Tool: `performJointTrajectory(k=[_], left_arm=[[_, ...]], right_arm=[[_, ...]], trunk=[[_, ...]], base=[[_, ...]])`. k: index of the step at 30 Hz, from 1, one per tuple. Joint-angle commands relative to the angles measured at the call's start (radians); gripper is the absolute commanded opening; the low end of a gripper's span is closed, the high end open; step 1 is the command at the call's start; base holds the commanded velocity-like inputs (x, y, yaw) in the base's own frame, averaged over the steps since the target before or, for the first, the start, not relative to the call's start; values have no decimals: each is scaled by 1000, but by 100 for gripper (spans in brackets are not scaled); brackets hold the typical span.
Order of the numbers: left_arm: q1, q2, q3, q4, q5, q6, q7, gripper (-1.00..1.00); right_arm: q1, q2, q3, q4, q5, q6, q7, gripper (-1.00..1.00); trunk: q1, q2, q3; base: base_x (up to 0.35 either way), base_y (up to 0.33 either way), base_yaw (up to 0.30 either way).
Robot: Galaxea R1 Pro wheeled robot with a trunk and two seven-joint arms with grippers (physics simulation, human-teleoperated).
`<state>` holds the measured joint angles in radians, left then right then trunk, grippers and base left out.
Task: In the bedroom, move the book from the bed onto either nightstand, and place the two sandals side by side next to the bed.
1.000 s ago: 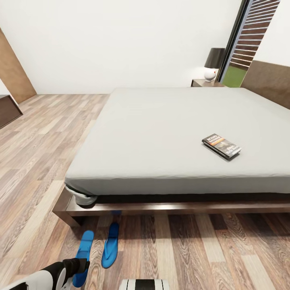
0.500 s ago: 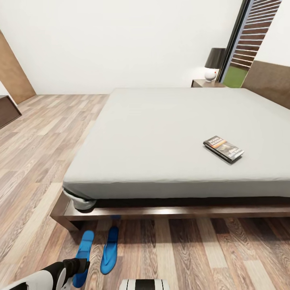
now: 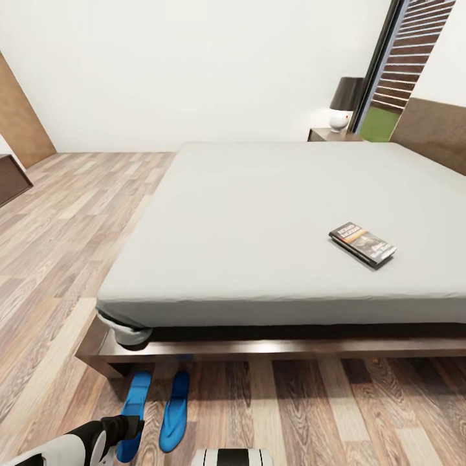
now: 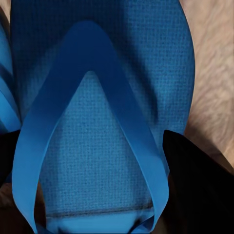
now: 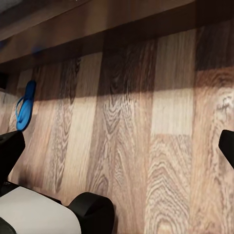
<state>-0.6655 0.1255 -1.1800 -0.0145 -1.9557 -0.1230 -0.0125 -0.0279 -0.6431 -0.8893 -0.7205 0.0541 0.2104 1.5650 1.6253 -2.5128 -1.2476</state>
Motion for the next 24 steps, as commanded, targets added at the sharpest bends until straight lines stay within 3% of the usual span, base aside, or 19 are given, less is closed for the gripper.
performJointTrajectory(k=[1,24], left_arm=[[0,0,5,-2,-9,-4,-1,-100],[0,0,5,-2,-9,-1,-1,-100]], right_arm=[[-1,0,-3,0,6,11,6,100],[-1,0,-3,0,6,11,6,100]], trunk=[[0,0,-1],[0,0,-1]], base=[[33,0,0],[69,-38,0]])
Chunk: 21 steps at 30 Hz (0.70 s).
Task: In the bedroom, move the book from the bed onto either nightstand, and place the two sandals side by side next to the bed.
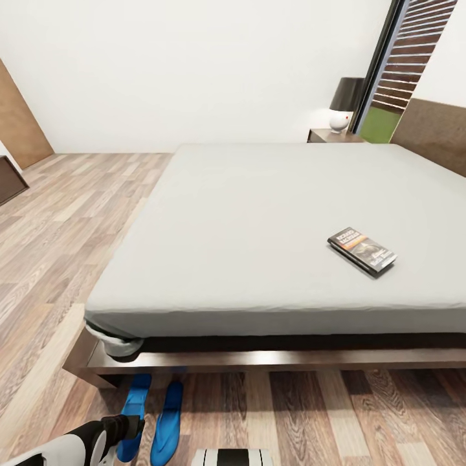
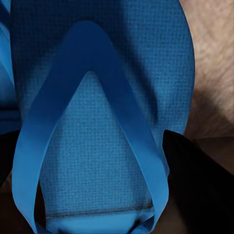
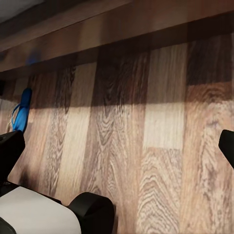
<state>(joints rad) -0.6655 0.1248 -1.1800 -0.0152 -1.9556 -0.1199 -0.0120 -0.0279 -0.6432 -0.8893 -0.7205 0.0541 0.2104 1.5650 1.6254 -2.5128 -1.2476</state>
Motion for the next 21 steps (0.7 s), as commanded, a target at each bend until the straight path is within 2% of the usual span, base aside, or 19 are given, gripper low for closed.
performJointTrajectory(k=[1,21], left_arm=[[0,1,5,-2,-9,-4,-1,-100],[0,-2,5,-2,-9,-3,4,-100]], right_arm=[[-1,0,-3,0,6,11,6,100],[-1,0,-3,0,6,11,6,100]], trunk=[[0,0,-1],[0,0,-1]], base=[[2,-2,0],[0,0,0]])
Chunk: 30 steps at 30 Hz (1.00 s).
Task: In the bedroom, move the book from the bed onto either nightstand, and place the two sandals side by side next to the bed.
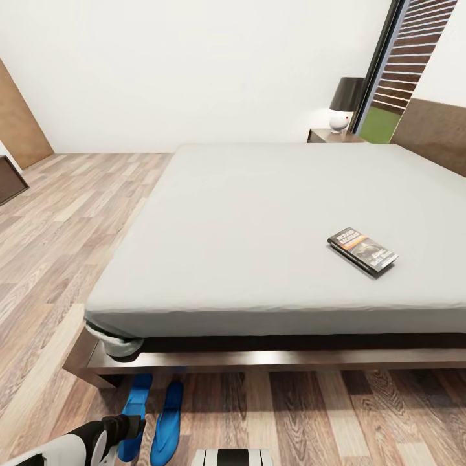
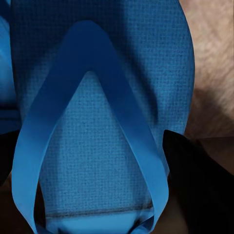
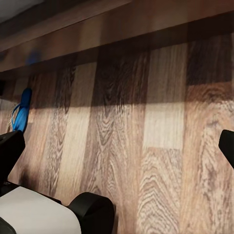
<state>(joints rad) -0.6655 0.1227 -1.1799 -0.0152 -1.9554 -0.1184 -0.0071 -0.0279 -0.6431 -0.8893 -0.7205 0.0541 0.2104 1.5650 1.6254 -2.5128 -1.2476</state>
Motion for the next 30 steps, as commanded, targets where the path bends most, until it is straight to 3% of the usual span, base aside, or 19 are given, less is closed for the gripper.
performJointTrajectory(k=[1,4,27,30], left_arm=[[0,1,5,-2,-10,-4,-1,-100],[0,1,5,-2,-10,-4,-1,-100],[0,3,5,-2,-10,3,-5,-100],[0,3,5,-2,-10,20,-2,-100]], right_arm=[[-1,0,-3,0,6,11,6,100],[-1,0,-3,0,6,11,6,100],[-1,0,-3,0,6,11,6,100],[-1,0,-3,0,6,11,6,100]], trunk=[[0,0,-1],[1,-1,-12],[2,-1,-20],[3,-2,-32]], base=[[0,0,0],[0,0,0],[0,0,0],[0,0,0]])
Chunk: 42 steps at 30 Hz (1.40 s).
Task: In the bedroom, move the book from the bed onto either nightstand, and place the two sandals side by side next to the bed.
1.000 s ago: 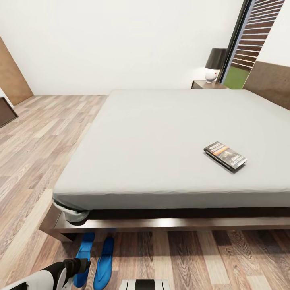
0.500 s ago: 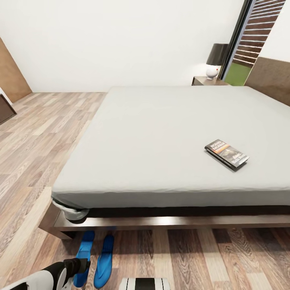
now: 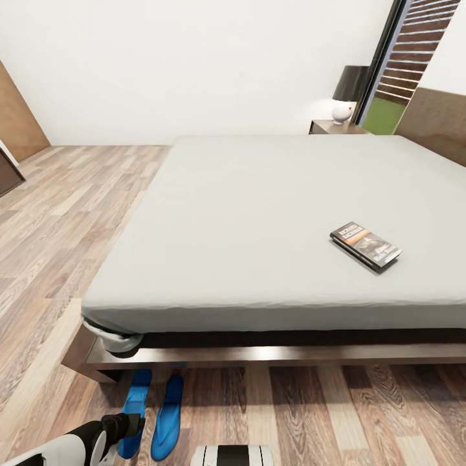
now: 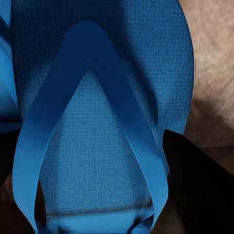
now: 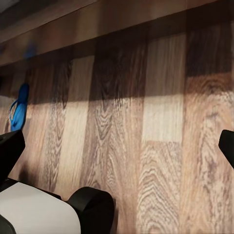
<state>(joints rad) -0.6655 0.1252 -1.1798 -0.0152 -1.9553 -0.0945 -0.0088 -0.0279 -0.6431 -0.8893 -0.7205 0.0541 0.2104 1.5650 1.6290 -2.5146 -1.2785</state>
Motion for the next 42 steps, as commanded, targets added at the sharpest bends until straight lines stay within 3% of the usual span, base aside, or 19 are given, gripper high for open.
performJointTrajectory(k=[1,25,30,42], left_arm=[[0,1,5,-2,-10,-2,-1,-100],[0,1,5,-2,-10,0,2,-100],[-1,1,5,-2,-10,-1,2,-100],[-2,1,5,-2,-10,2,2,-100]], right_arm=[[-1,0,-3,0,6,11,6,100],[-1,0,-3,0,6,11,6,100],[-1,0,-3,0,6,11,6,100],[-1,0,-3,0,6,11,6,100]], trunk=[[0,-1,-5],[2,-1,-16],[4,-2,-36],[4,-2,-36]], base=[[0,0,0],[0,0,0],[0,0,0],[0,0,0]])
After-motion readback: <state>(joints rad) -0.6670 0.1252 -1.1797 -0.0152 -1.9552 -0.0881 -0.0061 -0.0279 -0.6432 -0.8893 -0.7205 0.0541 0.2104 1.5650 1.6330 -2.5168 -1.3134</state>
